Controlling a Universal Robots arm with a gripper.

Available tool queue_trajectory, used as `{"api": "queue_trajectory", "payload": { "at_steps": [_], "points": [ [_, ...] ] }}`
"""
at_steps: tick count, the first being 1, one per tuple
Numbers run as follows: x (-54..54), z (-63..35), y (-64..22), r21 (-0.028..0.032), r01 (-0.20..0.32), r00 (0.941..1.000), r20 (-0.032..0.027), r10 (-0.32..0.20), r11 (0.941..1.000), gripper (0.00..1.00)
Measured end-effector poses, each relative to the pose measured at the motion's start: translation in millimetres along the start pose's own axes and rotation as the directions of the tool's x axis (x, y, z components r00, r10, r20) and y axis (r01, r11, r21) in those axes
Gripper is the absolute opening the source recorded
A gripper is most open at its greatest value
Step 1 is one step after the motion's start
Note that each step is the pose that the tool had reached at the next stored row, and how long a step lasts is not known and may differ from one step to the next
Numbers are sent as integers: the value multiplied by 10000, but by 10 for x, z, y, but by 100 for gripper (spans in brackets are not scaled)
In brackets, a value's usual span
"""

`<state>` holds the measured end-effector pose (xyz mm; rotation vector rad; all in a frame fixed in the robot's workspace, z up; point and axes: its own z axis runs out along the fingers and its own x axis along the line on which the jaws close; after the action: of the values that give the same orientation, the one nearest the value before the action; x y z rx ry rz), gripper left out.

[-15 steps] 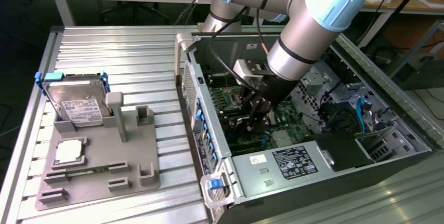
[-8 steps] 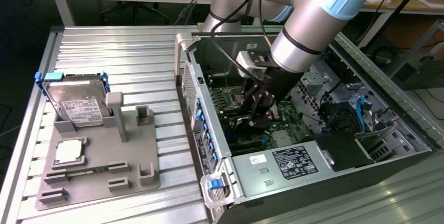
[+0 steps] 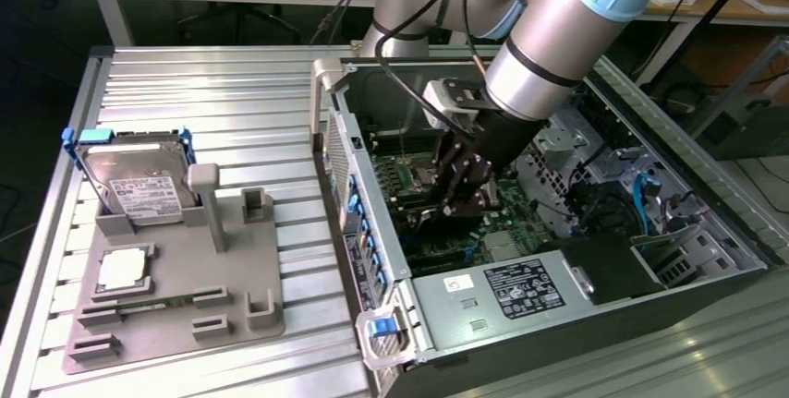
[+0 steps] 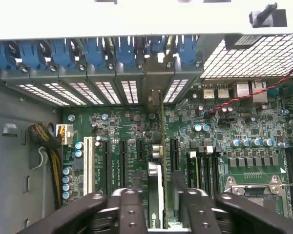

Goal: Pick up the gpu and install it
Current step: 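Insert the gpu into the slot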

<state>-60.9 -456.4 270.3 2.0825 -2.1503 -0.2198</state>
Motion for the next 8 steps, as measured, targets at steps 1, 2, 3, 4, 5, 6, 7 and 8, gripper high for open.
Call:
{"api": "queue_trajectory", "payload": {
  "at_steps": [1, 2, 3, 4, 5, 6, 7, 8],
  "points": [
    [0, 0, 0, 0, -1, 10000, -3, 1, 10000, 32],
    [0, 0, 0, 0, -1, 10000, -4, 1, 10000, 26],
    [0, 0, 0, 0, -1, 10000, -4, 1, 10000, 26],
    [0, 0, 0, 0, -1, 10000, -4, 1, 10000, 20],
    [0, 0, 0, 0, -1, 10000, -3, 1, 10000, 20],
    [0, 0, 0, 0, -1, 10000, -3, 1, 10000, 20],
    [0, 0, 0, 1, -1, 10000, -3, 1, 10000, 20],
    [0, 0, 0, 0, -1, 10000, -3, 1, 10000, 20]
  ]
}}
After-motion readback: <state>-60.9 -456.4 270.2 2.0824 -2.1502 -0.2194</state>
